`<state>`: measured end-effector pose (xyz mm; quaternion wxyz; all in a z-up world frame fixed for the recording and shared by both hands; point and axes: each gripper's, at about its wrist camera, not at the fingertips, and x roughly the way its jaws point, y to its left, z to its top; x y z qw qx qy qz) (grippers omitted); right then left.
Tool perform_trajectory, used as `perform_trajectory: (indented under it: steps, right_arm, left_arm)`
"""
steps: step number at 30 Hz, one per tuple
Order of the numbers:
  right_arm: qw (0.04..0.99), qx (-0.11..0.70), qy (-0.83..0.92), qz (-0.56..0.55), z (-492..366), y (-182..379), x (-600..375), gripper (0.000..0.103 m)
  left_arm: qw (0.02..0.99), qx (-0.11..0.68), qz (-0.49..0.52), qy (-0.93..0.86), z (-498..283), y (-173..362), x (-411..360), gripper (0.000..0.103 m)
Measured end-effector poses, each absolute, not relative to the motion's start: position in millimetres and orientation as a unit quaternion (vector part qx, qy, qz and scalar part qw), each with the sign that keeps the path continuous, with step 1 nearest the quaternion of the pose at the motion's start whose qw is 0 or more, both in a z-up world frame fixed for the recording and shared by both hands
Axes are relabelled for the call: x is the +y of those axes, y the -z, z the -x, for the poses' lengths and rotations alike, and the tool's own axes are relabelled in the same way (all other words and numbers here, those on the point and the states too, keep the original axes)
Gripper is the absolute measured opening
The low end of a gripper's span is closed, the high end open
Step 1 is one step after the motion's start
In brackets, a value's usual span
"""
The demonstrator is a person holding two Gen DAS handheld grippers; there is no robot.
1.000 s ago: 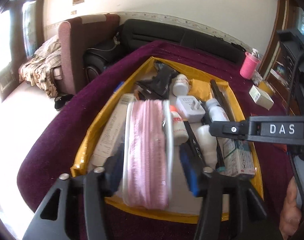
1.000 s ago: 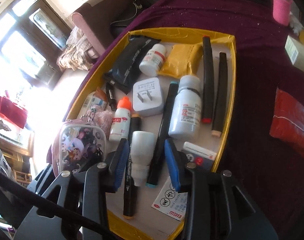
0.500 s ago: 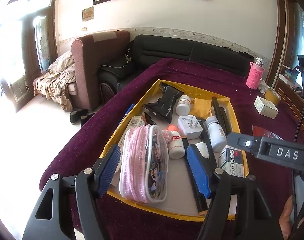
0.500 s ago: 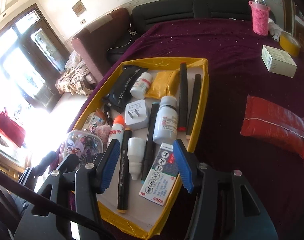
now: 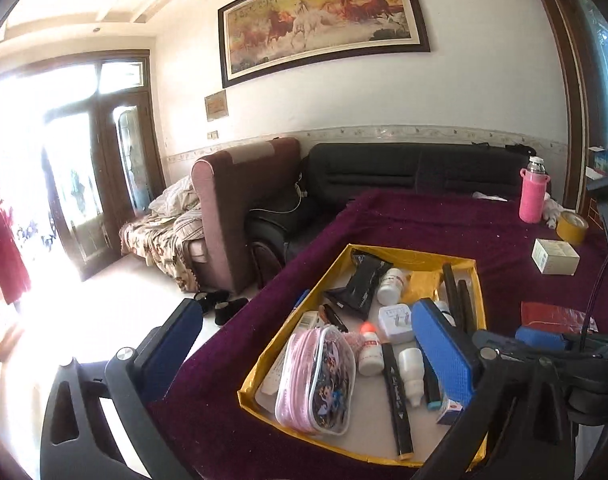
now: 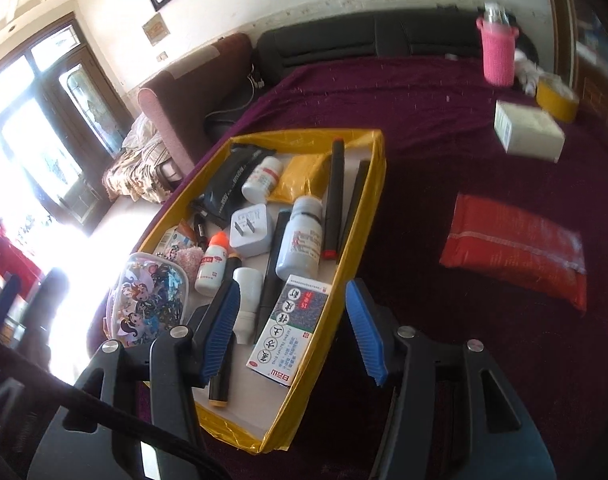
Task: Organize objects
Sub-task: 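Withdraw both open grippers from the box lid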
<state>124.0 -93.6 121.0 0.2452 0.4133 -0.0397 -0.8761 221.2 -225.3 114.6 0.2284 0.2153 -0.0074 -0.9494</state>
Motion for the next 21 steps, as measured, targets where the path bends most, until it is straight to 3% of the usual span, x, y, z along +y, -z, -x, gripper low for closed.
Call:
perform_trajectory:
  steps: [9, 21]
  right_arm:
    - [0.235, -0.012, 0.895, -0.379, -131.1, -132.8, -92.8, 0.058]
    - [0.222, -0.003, 0.893, -0.39, -131.2, -117.9, -90.4, 0.061]
  left_arm:
    - [0.174, 0.061, -0.258, 0.948, -219.4, -113.7, -239.9, 0.101]
    - [0.18, 0.068, -0.289, 0.938, -212.1, -100.9, -242.3, 0.102]
